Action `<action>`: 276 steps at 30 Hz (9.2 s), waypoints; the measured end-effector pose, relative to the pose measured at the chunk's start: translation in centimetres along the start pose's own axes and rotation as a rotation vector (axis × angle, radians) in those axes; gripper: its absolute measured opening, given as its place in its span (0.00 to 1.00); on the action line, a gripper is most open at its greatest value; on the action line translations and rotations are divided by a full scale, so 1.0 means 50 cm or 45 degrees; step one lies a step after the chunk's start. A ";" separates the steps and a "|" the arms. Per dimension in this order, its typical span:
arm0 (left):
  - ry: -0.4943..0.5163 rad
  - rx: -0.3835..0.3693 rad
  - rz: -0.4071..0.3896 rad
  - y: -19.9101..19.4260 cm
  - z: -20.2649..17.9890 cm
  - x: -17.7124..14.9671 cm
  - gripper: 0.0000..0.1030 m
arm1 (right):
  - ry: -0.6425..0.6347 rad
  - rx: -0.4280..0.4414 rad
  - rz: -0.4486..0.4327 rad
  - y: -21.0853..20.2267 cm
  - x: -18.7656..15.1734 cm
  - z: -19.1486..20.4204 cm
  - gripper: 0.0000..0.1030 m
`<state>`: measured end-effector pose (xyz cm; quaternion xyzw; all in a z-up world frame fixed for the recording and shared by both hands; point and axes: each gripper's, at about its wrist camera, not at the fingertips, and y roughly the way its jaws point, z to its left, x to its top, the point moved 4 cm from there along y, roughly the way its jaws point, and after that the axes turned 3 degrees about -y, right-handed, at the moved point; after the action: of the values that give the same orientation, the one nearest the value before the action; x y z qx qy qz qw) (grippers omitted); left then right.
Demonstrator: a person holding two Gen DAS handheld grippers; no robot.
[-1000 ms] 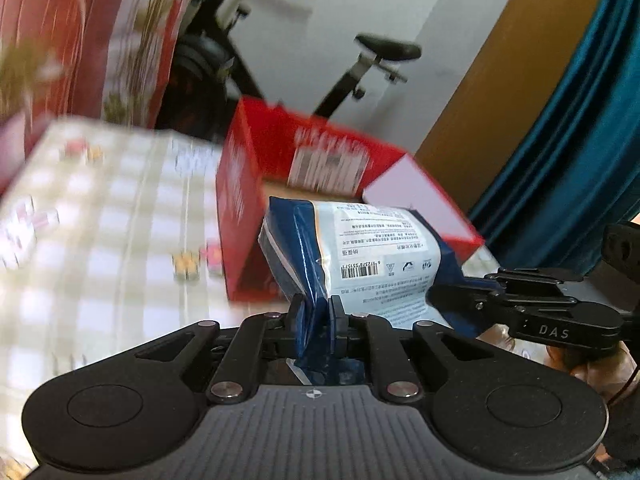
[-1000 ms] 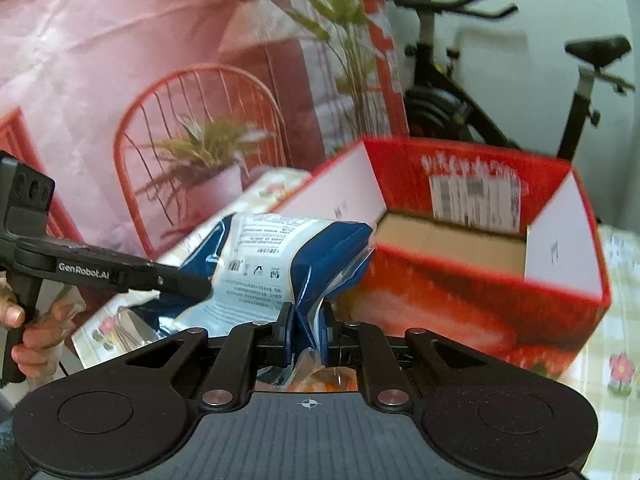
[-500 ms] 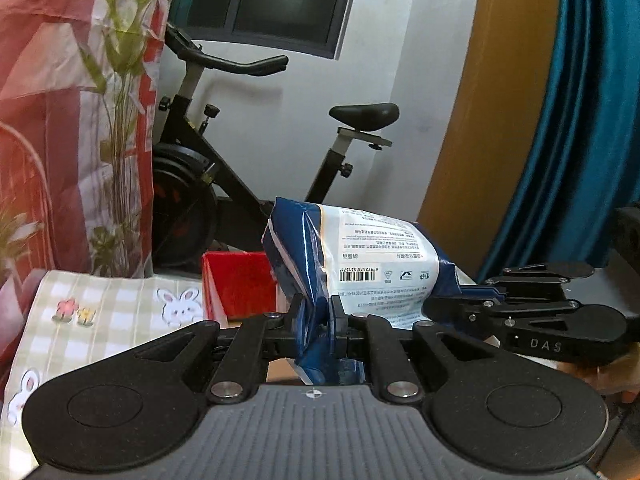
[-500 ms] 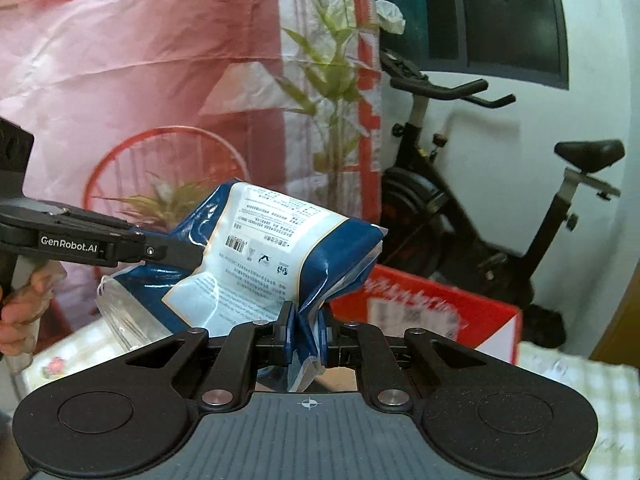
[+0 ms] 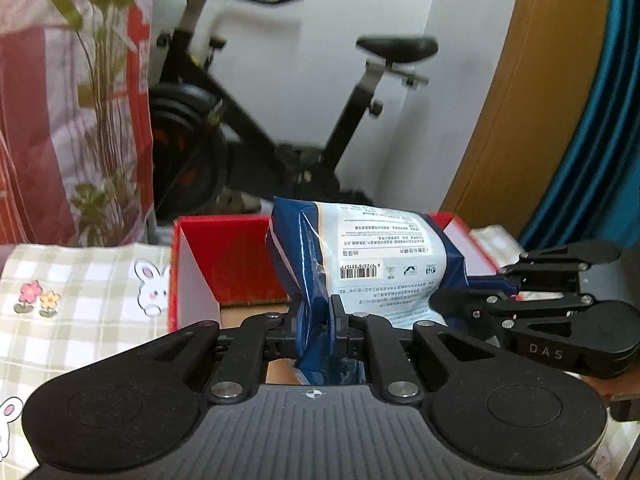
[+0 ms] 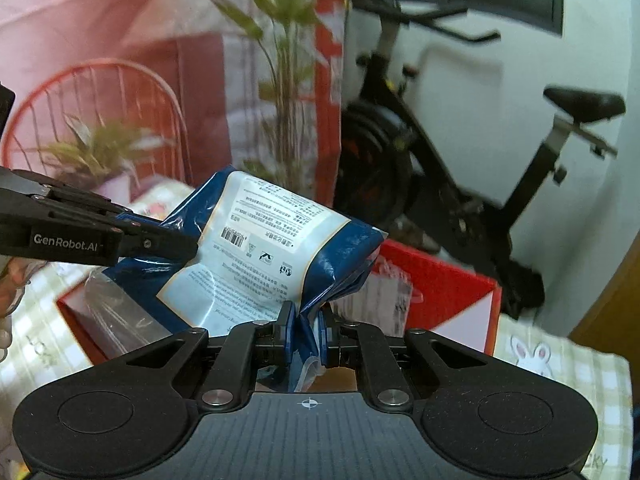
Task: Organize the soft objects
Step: 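Lift the blue snack bag with both grippers and carry it over the red box, then lower the snack bag into the red box and open both grippers, then lower both grippers to the wrapped bread loaf beside the box and close them, then lift the wrapped bread with both grippers and carry it over the red box, then lower the bread into the red box and open both grippers, then move both tools down to the orange floral cloth in front of the box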
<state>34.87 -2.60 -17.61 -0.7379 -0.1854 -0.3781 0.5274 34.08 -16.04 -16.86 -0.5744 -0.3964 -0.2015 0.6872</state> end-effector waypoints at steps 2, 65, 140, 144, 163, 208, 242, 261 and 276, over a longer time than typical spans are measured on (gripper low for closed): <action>0.005 0.009 0.044 0.026 0.001 -0.007 0.12 | 0.008 -0.001 0.051 0.022 -0.010 -0.006 0.11; -0.075 -0.023 0.177 -0.176 -0.084 -0.240 0.54 | 0.010 0.086 0.106 -0.208 -0.212 0.143 0.50; -0.188 -0.321 0.047 -0.246 -0.112 -0.172 0.51 | -0.179 0.204 0.019 -0.265 -0.142 0.242 0.60; -0.168 -0.322 0.001 -0.260 -0.118 -0.154 0.51 | -0.200 0.185 -0.010 -0.284 -0.121 0.244 0.60; -0.160 -0.298 -0.120 -0.206 -0.075 -0.050 0.51 | -0.326 0.129 -0.095 -0.207 -0.006 0.185 0.60; -0.069 -0.018 0.034 -0.088 -0.007 -0.054 0.51 | -0.176 0.128 0.105 -0.003 -0.009 0.110 0.57; -0.254 -0.001 0.045 -0.319 -0.071 -0.361 0.51 | 0.066 0.066 -0.031 -0.297 -0.308 0.225 0.56; -0.355 -0.022 0.100 -0.294 -0.072 -0.429 0.50 | 0.203 0.009 -0.049 -0.296 -0.434 0.254 0.56; -0.431 -0.018 0.069 -0.280 -0.056 -0.429 0.50 | 0.260 0.028 -0.053 -0.290 -0.455 0.243 0.56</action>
<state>10.61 2.77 -24.38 -0.7995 -0.2490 -0.2355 0.4934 5.90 -12.34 -25.09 -0.5350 -0.3383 -0.2689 0.7259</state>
